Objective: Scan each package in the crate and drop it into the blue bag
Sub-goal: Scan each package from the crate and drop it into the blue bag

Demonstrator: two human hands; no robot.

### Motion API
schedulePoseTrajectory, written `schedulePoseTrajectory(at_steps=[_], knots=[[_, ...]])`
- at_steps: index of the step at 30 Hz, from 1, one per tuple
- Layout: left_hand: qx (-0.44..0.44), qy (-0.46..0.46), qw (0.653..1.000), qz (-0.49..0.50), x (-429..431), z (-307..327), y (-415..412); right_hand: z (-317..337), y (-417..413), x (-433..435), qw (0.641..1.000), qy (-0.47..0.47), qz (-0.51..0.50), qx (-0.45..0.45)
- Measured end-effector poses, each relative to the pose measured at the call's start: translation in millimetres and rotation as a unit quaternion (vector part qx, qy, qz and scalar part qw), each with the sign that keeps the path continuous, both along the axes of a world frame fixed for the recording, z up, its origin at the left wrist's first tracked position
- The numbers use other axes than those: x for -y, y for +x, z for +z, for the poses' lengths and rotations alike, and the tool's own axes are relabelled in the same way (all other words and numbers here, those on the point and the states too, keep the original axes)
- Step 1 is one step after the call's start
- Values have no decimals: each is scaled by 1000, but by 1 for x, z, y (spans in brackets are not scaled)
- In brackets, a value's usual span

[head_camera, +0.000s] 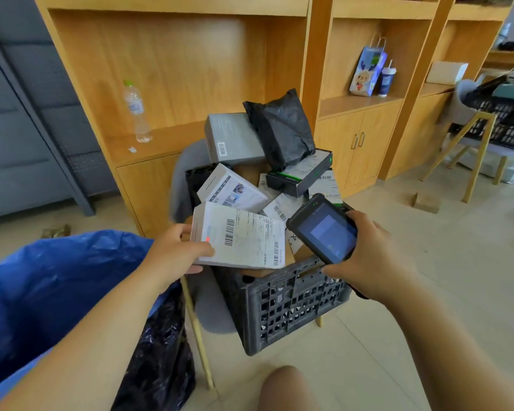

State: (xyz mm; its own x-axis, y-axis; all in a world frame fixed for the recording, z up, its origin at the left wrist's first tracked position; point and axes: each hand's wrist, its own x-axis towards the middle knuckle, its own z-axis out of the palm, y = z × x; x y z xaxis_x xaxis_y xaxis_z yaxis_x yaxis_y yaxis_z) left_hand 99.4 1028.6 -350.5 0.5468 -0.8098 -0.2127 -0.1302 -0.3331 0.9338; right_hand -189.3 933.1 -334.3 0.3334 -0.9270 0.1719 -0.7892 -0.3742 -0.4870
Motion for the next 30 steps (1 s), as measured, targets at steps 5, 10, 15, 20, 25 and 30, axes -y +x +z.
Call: schedulePoseTrajectory(at_steps=[5, 10, 15, 20, 25, 30], knots=[[-14, -73, 997, 24, -15, -10, 1, 1, 12, -10, 999, -12, 31, -20], [38, -130, 987, 83, -23, -12, 4, 8, 20, -18, 992, -47, 78, -89], [110, -161, 973, 120, -35, -11, 12, 19, 36, -26, 977, -66, 138, -151], [126, -179, 967, 130, -44, -10, 22, 28, 50, -31, 969, -83, 147, -179], [125, -197, 964, 125, -48, -12, 25, 33, 55, -32, 966, -89, 144, -193], [116, -205, 964, 126, -49, -15, 27, 28, 55, -35, 970, -81, 140, -184]])
